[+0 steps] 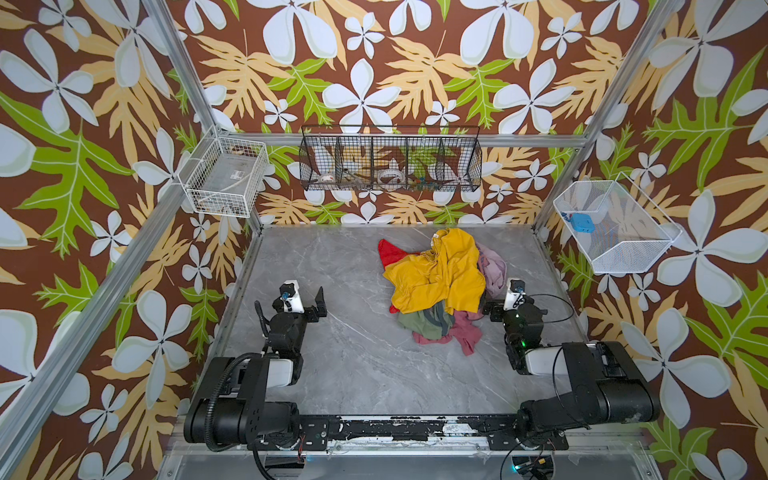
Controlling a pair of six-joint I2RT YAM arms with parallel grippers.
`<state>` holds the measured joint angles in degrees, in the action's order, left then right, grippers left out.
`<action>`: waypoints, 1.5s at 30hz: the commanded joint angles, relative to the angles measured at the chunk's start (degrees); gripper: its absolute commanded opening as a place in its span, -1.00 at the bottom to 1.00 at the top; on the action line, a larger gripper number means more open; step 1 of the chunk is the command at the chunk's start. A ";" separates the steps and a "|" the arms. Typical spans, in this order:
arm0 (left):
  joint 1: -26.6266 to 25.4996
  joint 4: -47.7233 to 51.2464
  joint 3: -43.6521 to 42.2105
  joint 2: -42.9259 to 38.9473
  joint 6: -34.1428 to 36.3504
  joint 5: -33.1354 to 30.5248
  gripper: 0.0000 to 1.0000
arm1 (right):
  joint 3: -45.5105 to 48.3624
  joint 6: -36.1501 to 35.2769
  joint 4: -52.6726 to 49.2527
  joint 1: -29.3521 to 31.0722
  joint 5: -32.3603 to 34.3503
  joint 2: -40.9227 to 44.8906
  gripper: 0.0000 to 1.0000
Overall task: Pick out a specific cloth from the pile
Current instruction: 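Move both grippers forward toward the clothes pile, then grasp the pink ribbed sweater in the pile with the right gripper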
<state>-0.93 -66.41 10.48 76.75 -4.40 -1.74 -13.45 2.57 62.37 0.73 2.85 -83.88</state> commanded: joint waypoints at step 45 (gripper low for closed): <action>-7.95 35.87 20.33 -4.64 -19.86 -1.10 0.82 | -0.31 47.49 -44.71 15.09 -14.05 16.05 0.33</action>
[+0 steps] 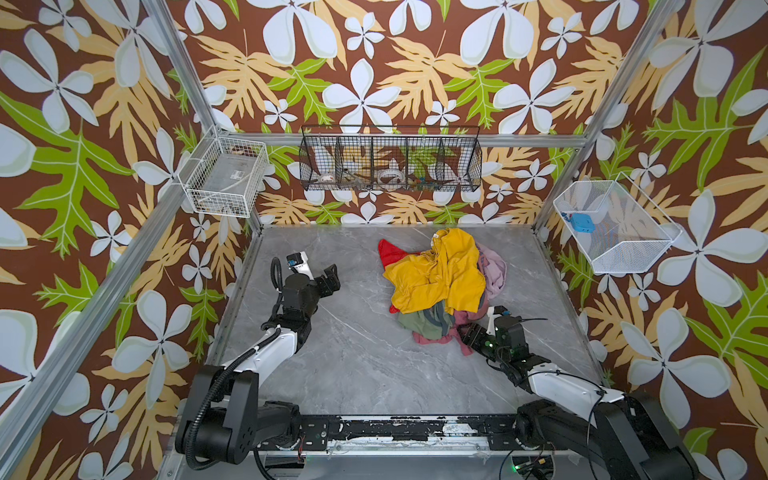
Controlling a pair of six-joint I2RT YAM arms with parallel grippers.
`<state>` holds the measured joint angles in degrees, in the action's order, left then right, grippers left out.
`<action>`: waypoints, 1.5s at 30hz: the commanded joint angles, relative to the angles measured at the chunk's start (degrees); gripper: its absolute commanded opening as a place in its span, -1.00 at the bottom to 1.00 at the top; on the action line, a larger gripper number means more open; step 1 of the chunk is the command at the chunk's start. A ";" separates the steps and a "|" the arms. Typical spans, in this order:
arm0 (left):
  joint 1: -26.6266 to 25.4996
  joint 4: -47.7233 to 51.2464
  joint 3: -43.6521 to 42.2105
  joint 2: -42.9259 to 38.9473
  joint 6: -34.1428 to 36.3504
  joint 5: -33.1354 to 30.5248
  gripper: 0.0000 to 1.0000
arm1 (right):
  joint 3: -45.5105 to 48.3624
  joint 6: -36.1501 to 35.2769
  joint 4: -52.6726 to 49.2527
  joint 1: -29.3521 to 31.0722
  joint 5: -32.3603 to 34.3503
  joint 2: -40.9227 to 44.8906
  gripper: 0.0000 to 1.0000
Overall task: Pick out a specific cloth from the pile
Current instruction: 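Grasp the pink ribbed sweater in the pile with the right gripper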
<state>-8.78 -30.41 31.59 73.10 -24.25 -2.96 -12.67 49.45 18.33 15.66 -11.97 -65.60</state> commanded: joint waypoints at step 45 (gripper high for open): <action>-13.63 10.09 -6.04 -11.76 -2.29 -14.97 0.74 | -18.80 -8.79 -7.39 0.09 -7.48 21.53 -1.00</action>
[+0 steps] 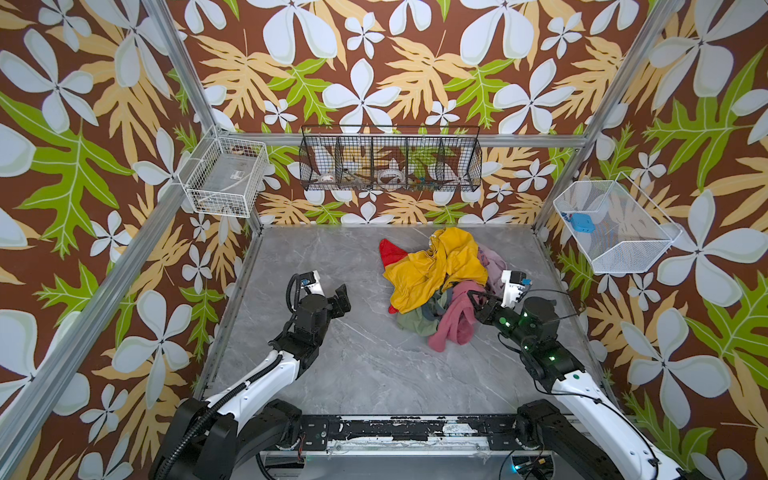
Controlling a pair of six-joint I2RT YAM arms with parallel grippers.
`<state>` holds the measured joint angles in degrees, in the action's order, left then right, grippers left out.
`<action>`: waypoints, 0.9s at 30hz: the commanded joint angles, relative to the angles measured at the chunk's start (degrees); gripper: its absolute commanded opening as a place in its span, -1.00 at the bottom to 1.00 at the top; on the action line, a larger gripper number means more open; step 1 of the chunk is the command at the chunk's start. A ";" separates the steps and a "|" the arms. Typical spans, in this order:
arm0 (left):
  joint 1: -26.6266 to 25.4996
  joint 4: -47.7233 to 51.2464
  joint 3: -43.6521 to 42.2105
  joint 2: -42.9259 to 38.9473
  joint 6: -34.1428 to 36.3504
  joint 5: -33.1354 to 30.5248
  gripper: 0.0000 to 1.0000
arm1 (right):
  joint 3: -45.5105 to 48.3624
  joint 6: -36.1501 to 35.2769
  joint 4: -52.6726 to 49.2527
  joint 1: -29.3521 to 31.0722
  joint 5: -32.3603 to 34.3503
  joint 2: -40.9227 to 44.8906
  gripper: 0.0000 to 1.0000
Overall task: Pick out a specific cloth from the pile
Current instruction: 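Grasp the pink ribbed sweater in the pile with the right gripper, then lift the pink sweater up out of the pile with the right gripper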
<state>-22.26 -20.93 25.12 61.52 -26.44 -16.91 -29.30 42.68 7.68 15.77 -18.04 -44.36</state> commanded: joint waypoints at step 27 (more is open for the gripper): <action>-1.29 1.46 0.64 -2.36 -0.99 -1.38 0.77 | -26.27 -9.97 5.40 0.12 -10.39 -9.71 -1.00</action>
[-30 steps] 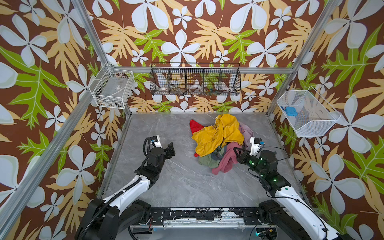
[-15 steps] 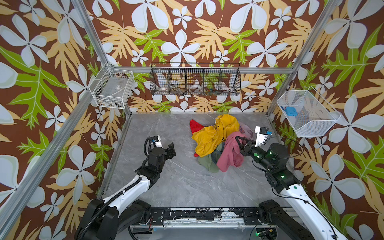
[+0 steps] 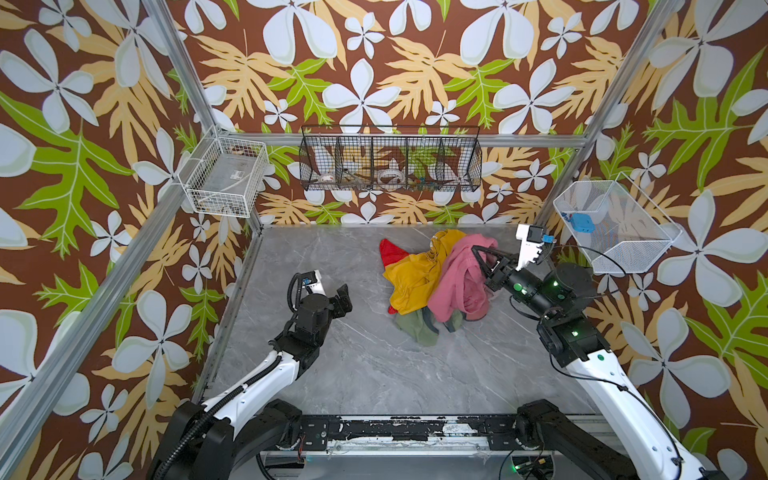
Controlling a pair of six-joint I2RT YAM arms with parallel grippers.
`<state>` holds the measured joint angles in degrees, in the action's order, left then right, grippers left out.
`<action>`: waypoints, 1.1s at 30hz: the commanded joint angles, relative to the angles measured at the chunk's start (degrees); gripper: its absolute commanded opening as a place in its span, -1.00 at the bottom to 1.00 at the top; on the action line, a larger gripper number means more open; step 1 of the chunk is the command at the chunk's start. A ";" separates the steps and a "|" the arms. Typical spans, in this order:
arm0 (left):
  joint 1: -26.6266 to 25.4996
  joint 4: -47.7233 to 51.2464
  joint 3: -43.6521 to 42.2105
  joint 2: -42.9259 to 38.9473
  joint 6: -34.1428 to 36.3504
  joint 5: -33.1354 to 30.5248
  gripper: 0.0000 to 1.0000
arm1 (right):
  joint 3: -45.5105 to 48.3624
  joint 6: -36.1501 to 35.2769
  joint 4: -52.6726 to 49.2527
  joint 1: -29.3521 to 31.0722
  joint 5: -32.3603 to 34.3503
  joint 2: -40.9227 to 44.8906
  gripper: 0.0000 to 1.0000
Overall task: Pick out a specific cloth from the pile
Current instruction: 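Lift the pink sweater up out of the pile with the right gripper, then grasp the hanging pink sweater with the left gripper while the right holds it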
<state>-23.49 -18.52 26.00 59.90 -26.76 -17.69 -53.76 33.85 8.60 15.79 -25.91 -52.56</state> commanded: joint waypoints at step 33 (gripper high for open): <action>-11.62 -3.18 3.14 -7.43 1.28 16.44 0.73 | -21.19 -0.80 8.67 18.04 -0.98 -32.89 -1.00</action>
<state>-34.76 -19.57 28.18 51.42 -25.28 -2.48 -74.43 31.77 14.28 33.76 -26.81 -85.06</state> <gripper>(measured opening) 0.866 0.058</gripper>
